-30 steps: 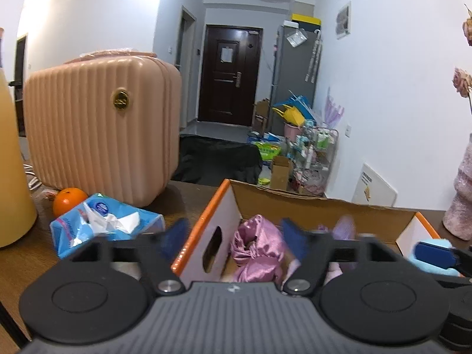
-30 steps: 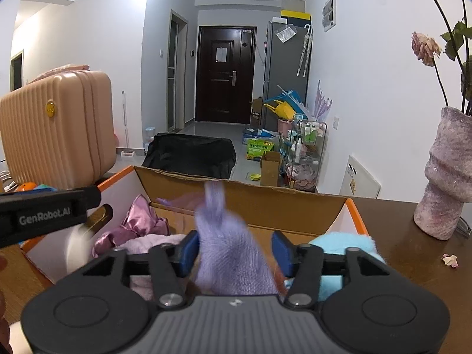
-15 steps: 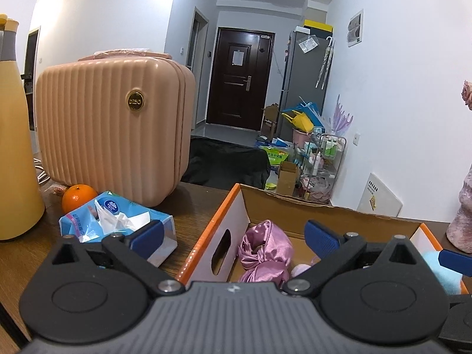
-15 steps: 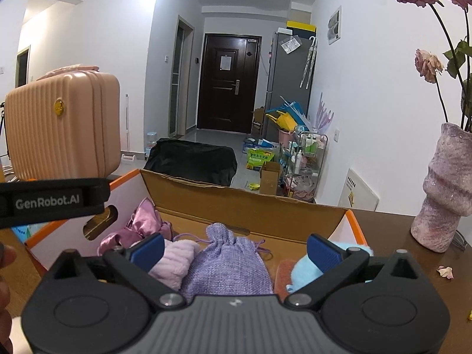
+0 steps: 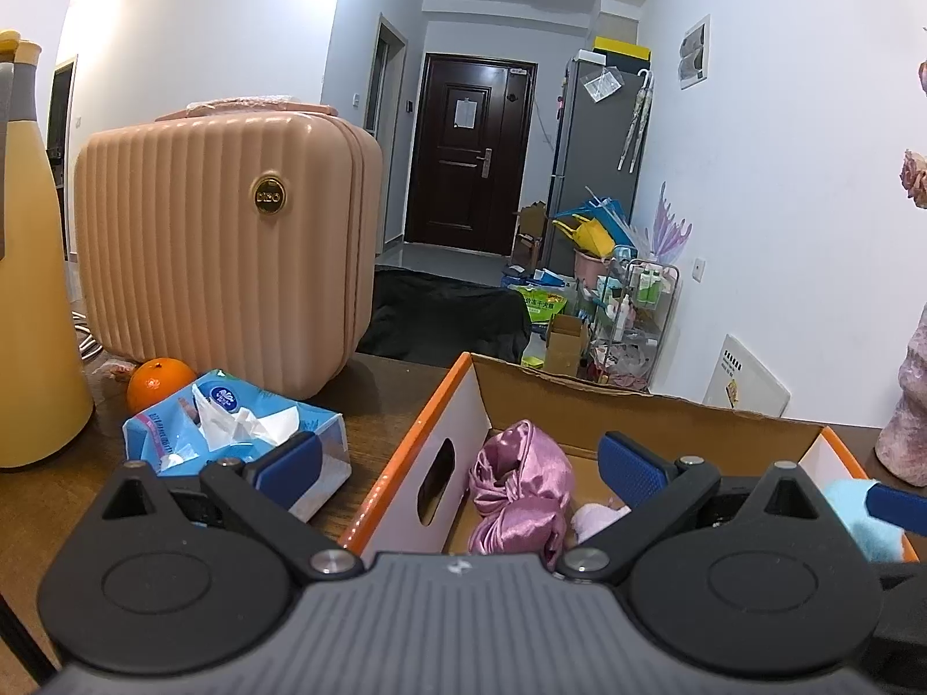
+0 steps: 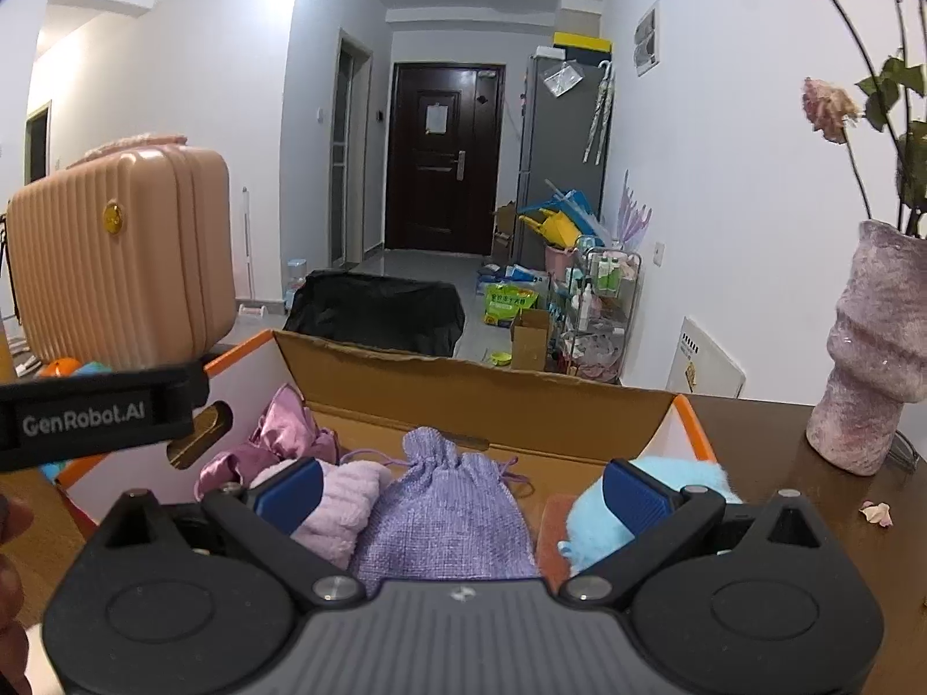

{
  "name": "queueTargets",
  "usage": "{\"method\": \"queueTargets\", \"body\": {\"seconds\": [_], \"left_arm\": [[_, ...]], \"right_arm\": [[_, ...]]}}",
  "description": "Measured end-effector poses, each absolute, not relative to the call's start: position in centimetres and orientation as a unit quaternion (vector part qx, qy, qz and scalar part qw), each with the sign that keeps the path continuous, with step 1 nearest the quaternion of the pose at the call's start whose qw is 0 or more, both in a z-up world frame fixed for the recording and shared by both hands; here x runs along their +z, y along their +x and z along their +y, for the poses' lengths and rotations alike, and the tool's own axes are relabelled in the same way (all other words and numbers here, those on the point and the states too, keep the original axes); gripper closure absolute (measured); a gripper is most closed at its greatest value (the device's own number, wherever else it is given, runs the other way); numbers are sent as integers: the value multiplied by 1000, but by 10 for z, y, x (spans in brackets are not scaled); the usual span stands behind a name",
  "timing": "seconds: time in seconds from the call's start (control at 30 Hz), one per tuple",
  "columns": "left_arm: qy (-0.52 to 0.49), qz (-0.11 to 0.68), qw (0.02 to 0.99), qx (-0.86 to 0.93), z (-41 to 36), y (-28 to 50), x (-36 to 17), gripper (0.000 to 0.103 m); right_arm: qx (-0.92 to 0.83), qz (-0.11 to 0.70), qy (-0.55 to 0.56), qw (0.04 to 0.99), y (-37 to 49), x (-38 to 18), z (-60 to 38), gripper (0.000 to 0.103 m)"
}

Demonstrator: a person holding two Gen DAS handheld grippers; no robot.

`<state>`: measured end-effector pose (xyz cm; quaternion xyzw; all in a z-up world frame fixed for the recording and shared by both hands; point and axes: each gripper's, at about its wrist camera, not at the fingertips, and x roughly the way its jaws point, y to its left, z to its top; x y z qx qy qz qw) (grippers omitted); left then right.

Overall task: Organize soft objects
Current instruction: 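Move both tools back from the box toward the items on the table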

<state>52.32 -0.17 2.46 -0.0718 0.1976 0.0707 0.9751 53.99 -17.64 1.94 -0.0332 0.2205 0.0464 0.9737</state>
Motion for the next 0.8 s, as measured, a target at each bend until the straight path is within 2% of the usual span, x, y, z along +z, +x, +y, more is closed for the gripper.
{"method": "queueTargets", "body": {"seconds": [0.2, 0.43, 0.8], "left_arm": [[-72, 187, 977, 70, 1, 509, 26, 0], [-83, 180, 977, 74, 8, 496, 30, 0], [-87, 182, 976, 79, 16, 482, 29, 0]], "right_arm": [[12, 161, -25, 987, 521, 25, -185, 0], [-6, 138, -44, 989, 513, 27, -189, 0], [23, 165, -50, 985, 508, 23, -192, 0]]}}
